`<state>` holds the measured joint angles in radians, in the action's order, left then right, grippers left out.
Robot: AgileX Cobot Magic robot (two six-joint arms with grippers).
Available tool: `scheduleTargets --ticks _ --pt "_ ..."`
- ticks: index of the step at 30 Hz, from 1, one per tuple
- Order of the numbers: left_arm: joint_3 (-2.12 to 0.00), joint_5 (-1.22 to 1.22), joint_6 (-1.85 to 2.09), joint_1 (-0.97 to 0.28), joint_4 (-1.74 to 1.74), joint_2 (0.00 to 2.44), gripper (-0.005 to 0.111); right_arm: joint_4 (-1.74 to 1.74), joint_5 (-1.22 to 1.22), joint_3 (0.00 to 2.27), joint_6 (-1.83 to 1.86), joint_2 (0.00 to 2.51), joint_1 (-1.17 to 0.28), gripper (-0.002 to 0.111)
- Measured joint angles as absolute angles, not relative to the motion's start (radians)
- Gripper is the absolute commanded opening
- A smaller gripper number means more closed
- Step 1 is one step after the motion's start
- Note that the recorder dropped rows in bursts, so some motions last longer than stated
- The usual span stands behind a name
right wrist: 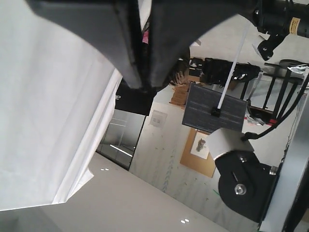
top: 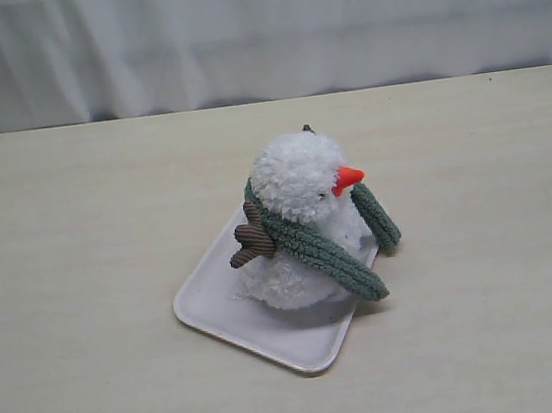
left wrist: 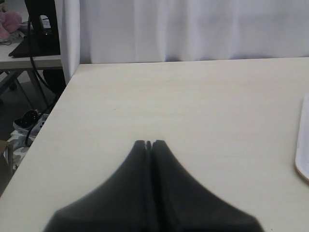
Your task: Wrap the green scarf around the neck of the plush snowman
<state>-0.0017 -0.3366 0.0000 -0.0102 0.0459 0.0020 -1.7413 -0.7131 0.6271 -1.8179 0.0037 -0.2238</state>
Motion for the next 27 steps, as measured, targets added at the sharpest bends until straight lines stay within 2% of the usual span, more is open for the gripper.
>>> scheduleTargets --ticks 20,27 --pt "-0.002 -0.337 0.000 -0.010 0.046 0.002 0.000 -1.716 -0.669 0.605 -1.815 0.004 -0.166 0.004" --pt "-0.002 -0.337 0.000 -0.010 0.046 0.002 0.000 -1.221 -0.484 0.500 -1.526 0.004 -0.166 0.004"
